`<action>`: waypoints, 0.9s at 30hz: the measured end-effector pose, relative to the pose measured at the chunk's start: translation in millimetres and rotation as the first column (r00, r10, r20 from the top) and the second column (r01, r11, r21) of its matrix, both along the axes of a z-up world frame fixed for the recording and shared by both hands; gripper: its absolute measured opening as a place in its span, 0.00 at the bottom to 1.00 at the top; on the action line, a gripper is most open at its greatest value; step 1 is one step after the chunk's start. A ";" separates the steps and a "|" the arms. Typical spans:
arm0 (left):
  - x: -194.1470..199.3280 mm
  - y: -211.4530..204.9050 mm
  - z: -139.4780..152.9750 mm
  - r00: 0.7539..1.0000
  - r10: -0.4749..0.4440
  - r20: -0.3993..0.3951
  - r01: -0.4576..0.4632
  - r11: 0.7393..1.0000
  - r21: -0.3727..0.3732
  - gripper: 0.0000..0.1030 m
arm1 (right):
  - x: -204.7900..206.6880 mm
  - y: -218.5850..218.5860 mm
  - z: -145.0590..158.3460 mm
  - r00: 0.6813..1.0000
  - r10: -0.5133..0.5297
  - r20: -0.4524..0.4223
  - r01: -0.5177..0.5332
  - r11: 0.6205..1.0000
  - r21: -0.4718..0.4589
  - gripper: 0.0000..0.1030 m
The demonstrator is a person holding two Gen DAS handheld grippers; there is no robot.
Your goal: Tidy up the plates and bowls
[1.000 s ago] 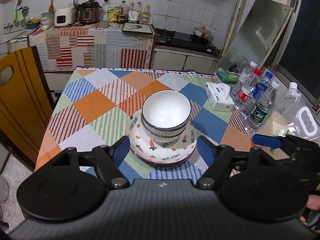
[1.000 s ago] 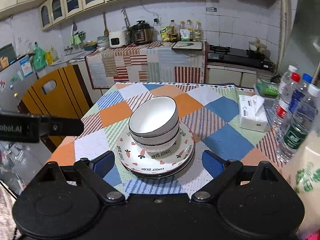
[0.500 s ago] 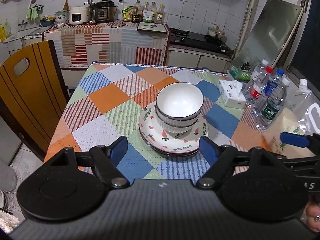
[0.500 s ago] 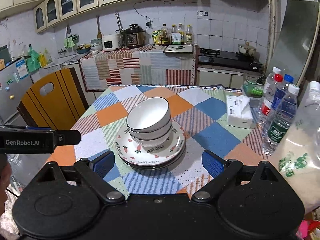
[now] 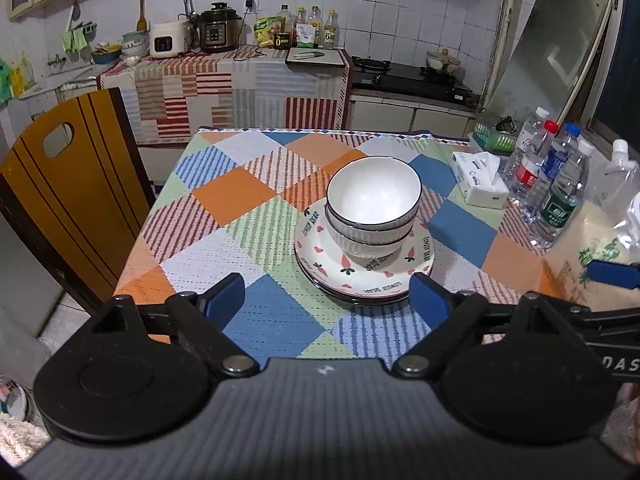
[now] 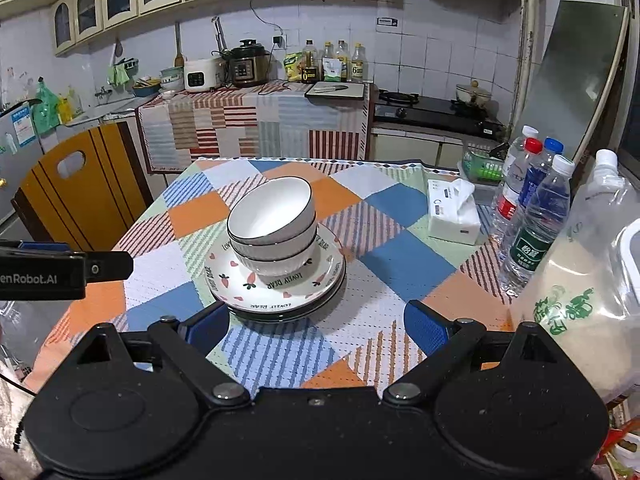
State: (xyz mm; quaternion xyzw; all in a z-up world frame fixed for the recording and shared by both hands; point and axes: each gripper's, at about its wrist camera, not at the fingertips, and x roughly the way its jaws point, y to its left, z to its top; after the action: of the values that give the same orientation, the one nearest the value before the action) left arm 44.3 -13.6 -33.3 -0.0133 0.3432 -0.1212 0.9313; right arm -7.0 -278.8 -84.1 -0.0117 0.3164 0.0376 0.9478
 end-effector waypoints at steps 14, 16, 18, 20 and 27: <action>-8.6 5.9 -0.4 0.999 0.037 0.005 -0.037 0.999 0.007 0.98 | -10.6 5.5 8.4 0.999 -0.046 0.010 0.046 0.998 -0.040 0.94; -8.0 6.3 -2.0 0.999 0.038 -0.003 -0.038 0.999 0.007 0.98 | -11.8 4.9 9.5 0.999 -0.048 0.013 0.048 0.998 -0.039 0.94; -8.4 6.6 -2.6 0.999 0.041 -0.001 -0.041 0.999 0.010 0.98 | -12.4 4.3 10.4 0.999 -0.052 0.014 0.053 0.998 -0.040 0.94; -9.2 6.3 -2.2 0.999 0.038 0.005 -0.038 0.999 0.011 0.98 | -12.8 4.0 10.8 0.998 -0.054 0.015 0.055 0.998 -0.040 0.94; -8.5 3.7 0.7 0.998 0.055 0.016 -0.056 0.998 0.039 0.98 | -14.2 2.4 10.8 0.997 -0.069 0.017 0.070 0.997 -0.034 0.94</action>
State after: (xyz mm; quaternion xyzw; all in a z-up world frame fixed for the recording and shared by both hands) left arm 35.8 -9.9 -32.6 -0.0037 0.3381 -0.0887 0.9369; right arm -21.3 -276.4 -73.3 -0.0174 0.3097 -0.0011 0.9507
